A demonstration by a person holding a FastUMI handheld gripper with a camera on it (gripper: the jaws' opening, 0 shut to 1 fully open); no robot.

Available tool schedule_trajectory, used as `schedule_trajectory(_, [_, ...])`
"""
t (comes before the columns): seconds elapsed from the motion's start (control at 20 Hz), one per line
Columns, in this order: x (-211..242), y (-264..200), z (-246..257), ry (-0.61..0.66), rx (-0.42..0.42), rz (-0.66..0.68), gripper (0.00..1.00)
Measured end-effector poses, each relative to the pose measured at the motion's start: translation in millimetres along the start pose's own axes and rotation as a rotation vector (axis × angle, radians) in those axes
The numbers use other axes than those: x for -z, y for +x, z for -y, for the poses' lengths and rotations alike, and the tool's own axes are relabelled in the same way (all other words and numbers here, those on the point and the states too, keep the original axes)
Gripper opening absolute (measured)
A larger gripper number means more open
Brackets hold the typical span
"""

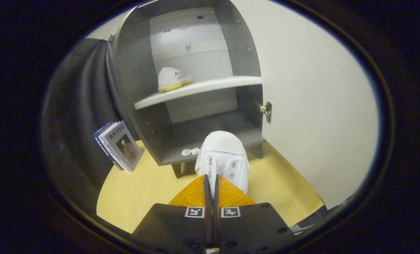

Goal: Open the shoe cabinet door, grab the shoes and put them into the shoe cabinet, then close the shoe cabinet door.

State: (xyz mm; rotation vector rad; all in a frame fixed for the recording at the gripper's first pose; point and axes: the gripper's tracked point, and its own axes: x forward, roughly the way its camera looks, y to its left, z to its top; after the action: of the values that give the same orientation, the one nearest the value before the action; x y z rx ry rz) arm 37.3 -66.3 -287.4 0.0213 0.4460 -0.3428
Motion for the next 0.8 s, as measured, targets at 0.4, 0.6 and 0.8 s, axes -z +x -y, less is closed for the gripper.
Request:
schedule_trajectory(0.4, [-141.0,-4.6,-23.5,-0.034,0.027,0.228,0.02])
schedule_trajectory(0.6, [-196.6,13.2,-34.1,-0.047,0.025,0.312,0.02])
schedule_trajectory(0.8, [-243.2,41.3,-42.8,-0.054,0.018,0.370,0.02])
